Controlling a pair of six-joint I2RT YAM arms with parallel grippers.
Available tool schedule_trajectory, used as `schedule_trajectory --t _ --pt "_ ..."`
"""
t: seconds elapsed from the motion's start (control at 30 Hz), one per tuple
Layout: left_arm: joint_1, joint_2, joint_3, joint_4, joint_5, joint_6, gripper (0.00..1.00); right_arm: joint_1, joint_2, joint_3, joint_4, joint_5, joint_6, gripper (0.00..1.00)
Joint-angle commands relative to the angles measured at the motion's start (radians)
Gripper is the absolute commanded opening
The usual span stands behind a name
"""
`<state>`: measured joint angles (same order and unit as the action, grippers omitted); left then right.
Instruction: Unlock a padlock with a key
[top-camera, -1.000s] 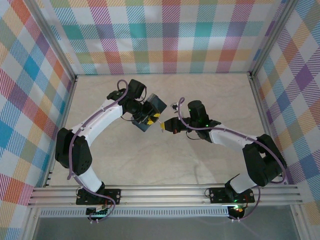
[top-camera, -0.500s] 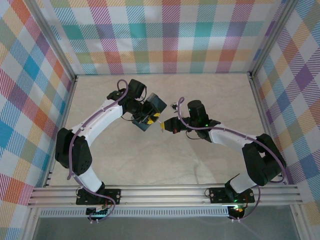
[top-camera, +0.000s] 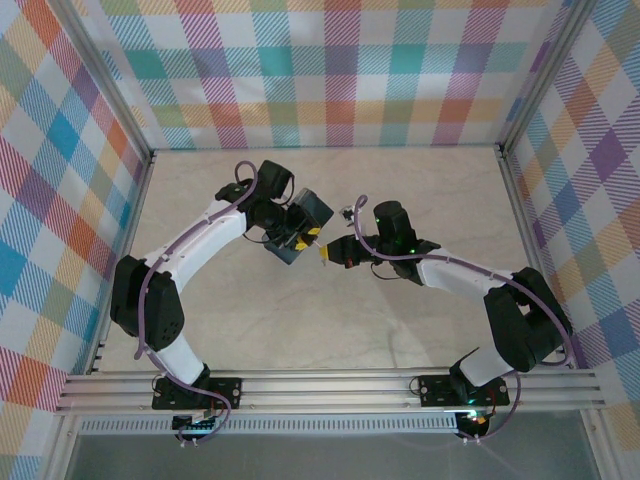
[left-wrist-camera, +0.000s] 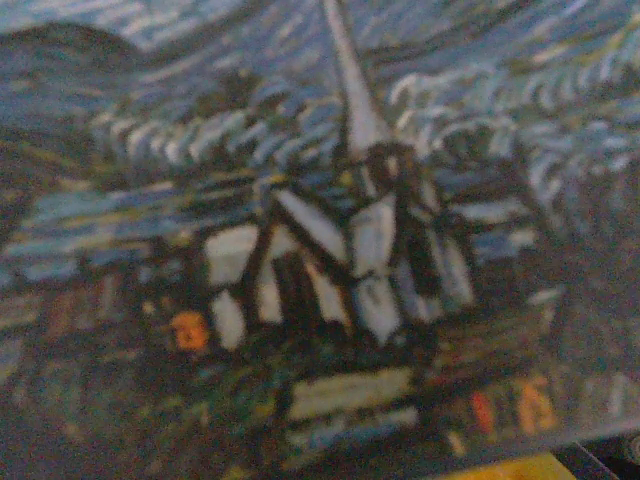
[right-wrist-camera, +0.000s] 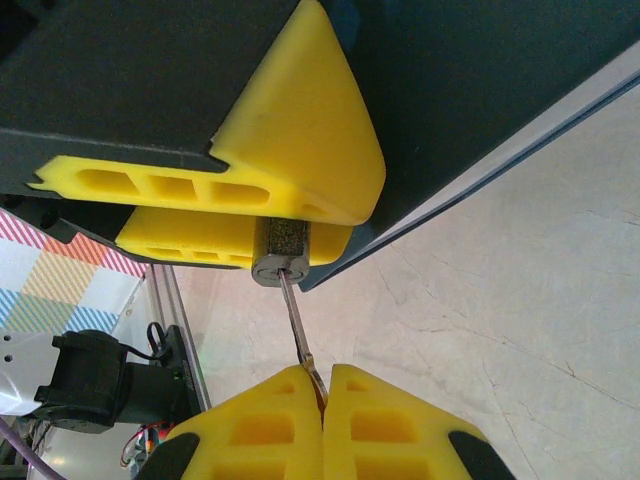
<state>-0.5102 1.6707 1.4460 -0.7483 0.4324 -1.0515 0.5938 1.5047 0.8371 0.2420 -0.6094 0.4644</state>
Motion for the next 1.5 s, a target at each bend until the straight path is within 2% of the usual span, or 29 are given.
schedule_trajectory --t 0.0,0.17,0.57,0.73,0.87,1.03,1.2,1.33,1.47 --pt "-0.038 -0.044 -0.012 0.020 0.013 0.004 0.10 0.008 0.005 0.027 0.048 0.016 0.016 0.00" --pt "-0.078 -0.033 -0.035 0.020 0.002 0.004 0.10 0.007 0.017 0.067 0.028 0.025 0.026 0.00" --pt "-0.099 -0.029 -0.042 -0.013 -0.054 0.011 0.09 0.037 -0.028 0.125 -0.062 0.122 -0.005 0.00" --pt "-0.121 -0.015 -0.036 -0.001 -0.049 -0.003 0.09 0.040 -0.009 0.149 0.054 0.088 0.114 0.00" --pt "-0.126 -0.018 -0.064 0.048 -0.018 -0.042 0.09 0.045 0.007 0.171 0.084 0.120 0.129 0.00" --pt "-0.137 -0.003 -0.068 0.056 0.002 -0.056 0.08 0.065 0.024 0.193 0.229 0.121 0.139 0.00" --pt "-0.134 -0.007 -0.062 0.039 -0.026 -0.052 0.08 0.096 0.045 0.250 0.273 0.062 0.090 0.08" --pt "-0.078 -0.032 -0.071 0.025 -0.079 -0.039 0.08 0.097 0.014 0.235 0.139 0.062 0.021 0.19" --pt "-0.024 -0.048 -0.070 0.028 -0.094 -0.030 0.08 0.096 -0.060 0.156 -0.031 0.118 -0.083 0.36"
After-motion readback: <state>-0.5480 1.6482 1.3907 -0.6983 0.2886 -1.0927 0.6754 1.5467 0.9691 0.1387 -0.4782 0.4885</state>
